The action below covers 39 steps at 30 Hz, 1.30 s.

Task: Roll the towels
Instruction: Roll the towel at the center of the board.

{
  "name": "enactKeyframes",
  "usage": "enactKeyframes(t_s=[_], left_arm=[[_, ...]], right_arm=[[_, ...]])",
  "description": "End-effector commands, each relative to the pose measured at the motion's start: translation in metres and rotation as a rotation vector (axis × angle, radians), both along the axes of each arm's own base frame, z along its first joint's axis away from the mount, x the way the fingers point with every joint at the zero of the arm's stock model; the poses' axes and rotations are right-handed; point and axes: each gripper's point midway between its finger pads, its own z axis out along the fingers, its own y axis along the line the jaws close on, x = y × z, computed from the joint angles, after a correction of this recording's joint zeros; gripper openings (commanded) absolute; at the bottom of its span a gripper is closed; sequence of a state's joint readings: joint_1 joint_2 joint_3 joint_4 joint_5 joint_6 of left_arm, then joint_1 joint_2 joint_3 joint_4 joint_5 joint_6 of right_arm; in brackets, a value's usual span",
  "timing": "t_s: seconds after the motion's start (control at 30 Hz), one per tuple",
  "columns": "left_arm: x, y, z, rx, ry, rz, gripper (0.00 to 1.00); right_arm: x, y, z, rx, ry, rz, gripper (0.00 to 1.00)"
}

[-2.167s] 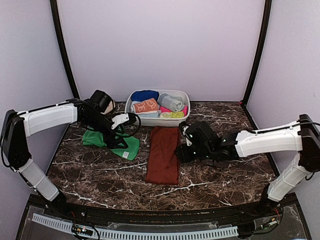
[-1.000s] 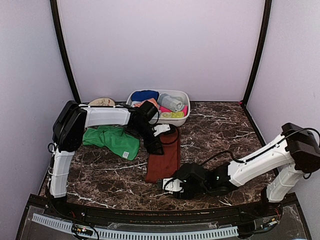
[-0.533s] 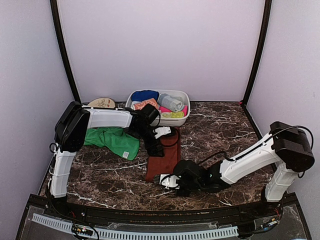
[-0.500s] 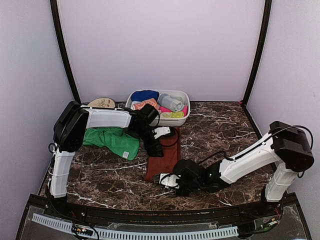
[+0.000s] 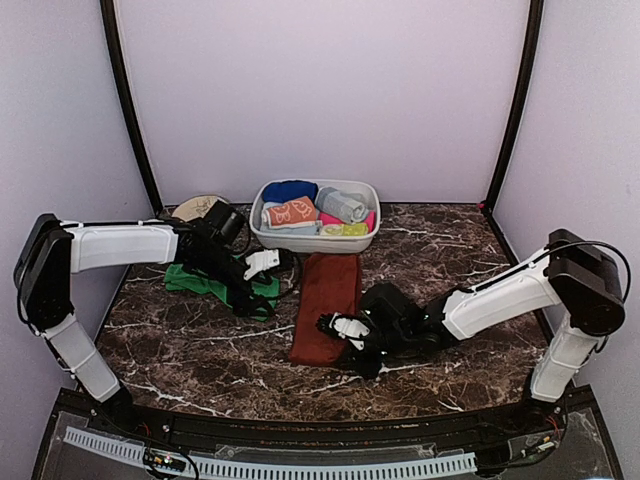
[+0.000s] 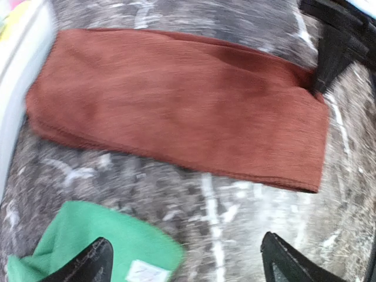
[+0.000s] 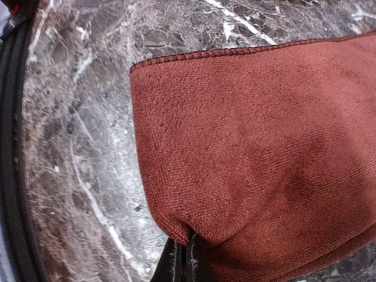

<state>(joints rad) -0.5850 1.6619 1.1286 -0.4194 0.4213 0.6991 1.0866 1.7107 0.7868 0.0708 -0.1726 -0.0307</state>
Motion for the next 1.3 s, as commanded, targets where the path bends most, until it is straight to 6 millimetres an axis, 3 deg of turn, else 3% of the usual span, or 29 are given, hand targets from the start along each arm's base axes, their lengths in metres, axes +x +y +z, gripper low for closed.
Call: enactKeyframes(t_s=[0.0, 0.2, 0.43, 0.57, 0.7, 1.0, 1.17, 1.27], left_arm=[[-0.061, -0.023, -0.008, 0.029, 0.009, -0.228, 0.88], [-0.078, -0.055, -0.016, 0.071, -0.048, -0.336, 0.87], [-0.089, -0.078, -0.027, 0.095, -0.103, -0.376, 0.83], [-0.094, -0.081, -0.028, 0.079, -0.070, -0.374, 0.69], [-0.102, -0.081, -0.026, 0.065, -0.025, -0.373, 0.47], [-0.102, -0.072, -0.053, 0.139, 0.044, -0.322, 0.37], [-0.099, -0.071, -0.060, 0.163, 0.077, -0.299, 0.15], [-0.091, -0.068, -0.061, 0.164, 0.110, -0.269, 0.12]], right_arm=[[-0.020, 0.007, 0.028, 0.181, 0.409, -0.014, 0.00], [-0.011, 0.009, 0.039, 0.266, 0.675, -0.066, 0.00], [-0.001, 0.009, 0.038, 0.244, 0.758, -0.101, 0.00], [0.002, 0.010, 0.035, 0.229, 0.782, -0.114, 0.00], [0.004, 0.013, 0.033, 0.225, 0.798, -0.117, 0.00], [0.006, 0.011, 0.027, 0.220, 0.812, -0.128, 0.00], [0.009, 0.008, 0.027, 0.226, 0.808, -0.133, 0.00], [0.012, 0.006, 0.029, 0.229, 0.791, -0.139, 0.00]])
